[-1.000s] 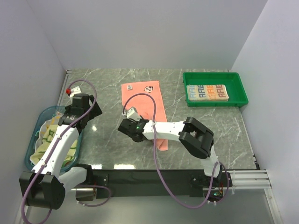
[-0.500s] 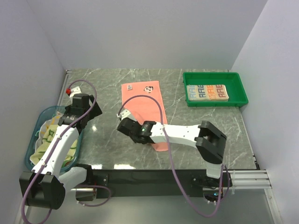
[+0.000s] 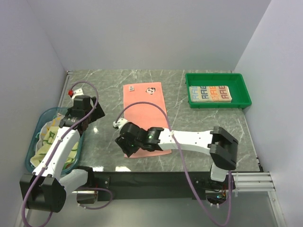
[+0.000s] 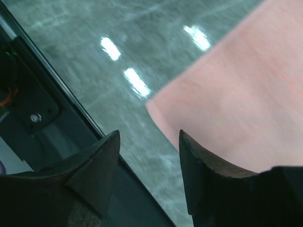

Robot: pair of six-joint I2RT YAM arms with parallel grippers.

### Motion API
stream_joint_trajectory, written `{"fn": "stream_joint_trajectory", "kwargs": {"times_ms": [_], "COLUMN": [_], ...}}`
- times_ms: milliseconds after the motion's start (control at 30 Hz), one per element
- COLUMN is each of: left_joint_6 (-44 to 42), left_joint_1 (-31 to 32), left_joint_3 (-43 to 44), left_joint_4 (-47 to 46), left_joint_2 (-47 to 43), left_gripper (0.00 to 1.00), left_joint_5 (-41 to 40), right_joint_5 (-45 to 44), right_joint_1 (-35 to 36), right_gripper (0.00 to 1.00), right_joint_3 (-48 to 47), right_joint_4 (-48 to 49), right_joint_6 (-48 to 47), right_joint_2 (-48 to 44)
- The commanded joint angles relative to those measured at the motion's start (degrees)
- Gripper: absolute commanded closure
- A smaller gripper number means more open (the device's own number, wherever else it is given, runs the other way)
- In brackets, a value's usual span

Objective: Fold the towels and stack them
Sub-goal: Flatten out the crumpled towel

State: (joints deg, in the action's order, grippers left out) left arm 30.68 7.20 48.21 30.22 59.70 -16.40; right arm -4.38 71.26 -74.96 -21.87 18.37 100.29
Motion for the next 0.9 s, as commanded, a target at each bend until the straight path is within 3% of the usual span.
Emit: {"fn": "stream_joint_trajectory", "kwargs": {"times_ms": [0, 133, 300, 567, 867], "left_joint_6": [0.6, 4.7, 11.9, 20.5, 26.4], "left_joint_1": [-0.3, 1.1, 10.2, 29.2, 37.6], "left_joint_3": [-0.1, -2.1, -4.2, -6.3, -10.8], "left_joint_4": [-1.5, -2.3, -5.0, -8.6, -8.7], "left_joint_2": [-1.7, -2.3, -1.0, 9.8, 17.9], "left_gripper": [0.06, 0.10, 0.13, 0.21, 0.31], "left_joint_5": [7.7, 15.8, 18.3, 16.7, 16.7], "right_joint_5": [-4.5, -5.9, -3.7, -4.8, -1.3], "right_joint_1": [-2.1, -7.7, -15.7, -17.8, -17.8], "right_gripper": [0.42, 0.48, 0.52, 0.54, 0.53], "right_joint_3": [2.9, 13.7, 24.0, 30.2, 35.7], "right_joint_4": [-1.3, 0.1, 3.9, 3.7, -0.4], "right_joint_6": [1.6, 6.3, 12.3, 15.1, 18.1], "right_joint_2": [-7.8, -12.6, -15.9, -15.0, -16.7]}}
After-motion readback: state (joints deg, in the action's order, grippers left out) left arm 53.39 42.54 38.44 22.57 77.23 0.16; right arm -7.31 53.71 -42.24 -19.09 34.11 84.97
